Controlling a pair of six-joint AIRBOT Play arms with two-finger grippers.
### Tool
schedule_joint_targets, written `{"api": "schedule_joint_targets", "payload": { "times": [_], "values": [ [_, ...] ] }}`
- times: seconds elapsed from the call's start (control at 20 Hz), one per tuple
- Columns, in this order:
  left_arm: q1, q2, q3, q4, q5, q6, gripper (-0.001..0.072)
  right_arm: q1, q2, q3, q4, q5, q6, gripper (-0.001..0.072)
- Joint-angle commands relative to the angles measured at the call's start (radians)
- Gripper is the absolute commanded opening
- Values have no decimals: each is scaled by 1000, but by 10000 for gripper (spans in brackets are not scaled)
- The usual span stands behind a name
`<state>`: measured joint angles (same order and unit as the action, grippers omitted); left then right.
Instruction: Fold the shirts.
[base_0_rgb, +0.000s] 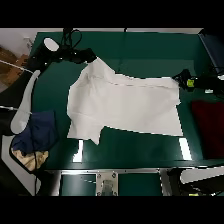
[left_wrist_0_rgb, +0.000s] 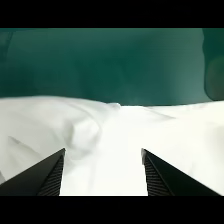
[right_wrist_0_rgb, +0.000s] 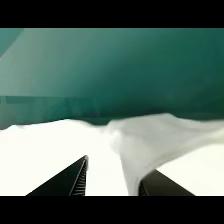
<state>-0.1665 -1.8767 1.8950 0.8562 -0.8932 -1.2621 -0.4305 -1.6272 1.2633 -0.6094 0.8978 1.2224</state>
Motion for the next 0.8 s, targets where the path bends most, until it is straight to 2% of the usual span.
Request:
{"api": "schedule_joint_targets", "payload": {
  "times": [0.0,0.05,0.1,0.15,0.2,0.25,0.3,0.5,0.65,0.75],
  "values": [
    [56,-17,79,-3,-229,-16,543,-71,-26,55,6,140,-12,339],
    [89,-17,118,-3,-332,-24,405,-102,-18,76,7,208,-11,330],
    [122,-15,151,-4,-423,-24,159,-133,-6,91,7,276,-11,330],
    [150,-9,164,-5,-484,-26,25,-159,10,92,7,330,-11,308],
    [176,3,163,-4,-527,-60,24,-179,27,92,6,386,-11,152],
    [196,17,159,-3,-563,-81,23,-192,42,92,6,436,-11,59],
    [212,29,159,-2,-608,-85,23,-199,58,89,5,478,-11,21],
    [239,108,135,68,-819,-84,23,-200,180,-6,-66,523,-8,15],
    [241,230,-50,179,-799,-77,23,-201,310,-196,-165,474,-8,15],
    [252,333,-256,223,-748,-64,23,-201,399,-359,-197,425,-9,15]
  ]
}}
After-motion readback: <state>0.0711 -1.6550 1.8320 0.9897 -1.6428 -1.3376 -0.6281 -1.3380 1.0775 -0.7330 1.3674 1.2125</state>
